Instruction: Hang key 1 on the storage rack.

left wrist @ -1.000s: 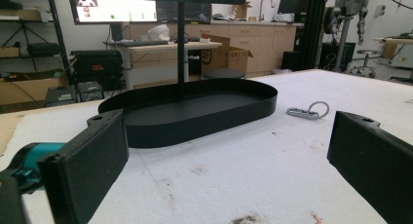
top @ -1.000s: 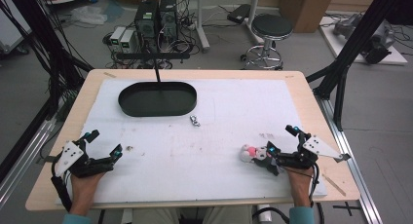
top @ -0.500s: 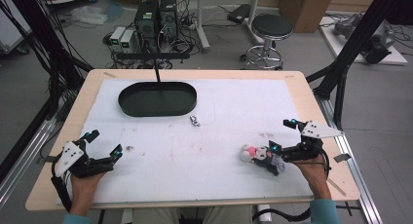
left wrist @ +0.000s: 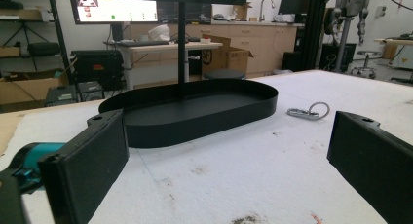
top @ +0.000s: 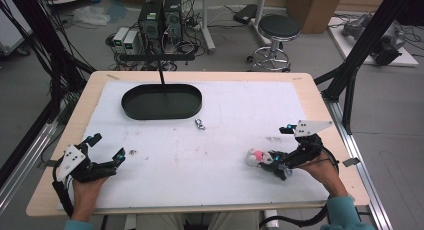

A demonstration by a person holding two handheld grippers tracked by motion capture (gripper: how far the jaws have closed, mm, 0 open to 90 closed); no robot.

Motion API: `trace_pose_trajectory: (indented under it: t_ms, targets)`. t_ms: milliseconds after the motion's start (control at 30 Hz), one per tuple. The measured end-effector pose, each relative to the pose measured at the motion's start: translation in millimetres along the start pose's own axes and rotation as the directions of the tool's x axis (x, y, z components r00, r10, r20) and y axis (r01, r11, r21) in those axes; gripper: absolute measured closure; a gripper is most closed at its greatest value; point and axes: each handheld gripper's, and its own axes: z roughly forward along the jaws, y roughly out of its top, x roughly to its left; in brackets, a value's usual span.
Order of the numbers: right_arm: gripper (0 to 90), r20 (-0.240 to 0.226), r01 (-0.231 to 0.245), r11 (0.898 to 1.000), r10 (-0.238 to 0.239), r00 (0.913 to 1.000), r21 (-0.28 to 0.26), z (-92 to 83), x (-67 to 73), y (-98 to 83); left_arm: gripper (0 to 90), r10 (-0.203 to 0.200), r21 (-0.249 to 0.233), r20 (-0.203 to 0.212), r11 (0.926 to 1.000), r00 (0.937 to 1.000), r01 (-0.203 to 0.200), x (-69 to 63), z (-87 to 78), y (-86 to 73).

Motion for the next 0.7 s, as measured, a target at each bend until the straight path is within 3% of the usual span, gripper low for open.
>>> trace_pose_trajectory:
  t_ms: [200, 367, 500, 700]
  targets:
    - [2.2, -0.039, -0.001, 0.997, 0.004, 0.9992, 0.072, 4.3, -1.5, -0.5, 1.8, 0.005, 0.002, 0.002, 1.0000, 1.0000, -0.005, -0.1, 0.0, 0.0]
    - [2.2, -0.077, 0.028, 0.987, -0.016, 0.9969, 0.160, 13.0, 0.1, -2.5, 1.8, 0.007, 0.002, 0.001, 1.0000, 1.0000, -0.007, -0.2, 0.0, 0.0]
    - [2.2, -0.096, 0.054, 0.979, -0.036, 0.9947, 0.195, 17.5, 0.6, -2.9, 1.8, 0.006, 0.001, 0.003, 1.0000, 1.0000, -0.006, -0.1, -0.1, 0.0]
    - [2.3, -0.134, 0.060, 0.969, -0.028, 0.9906, 0.242, 21.8, 1.6, -5.0, 1.8, 0.005, 0.000, 0.004, 1.0000, 1.0000, -0.005, -0.1, -0.1, 0.0]
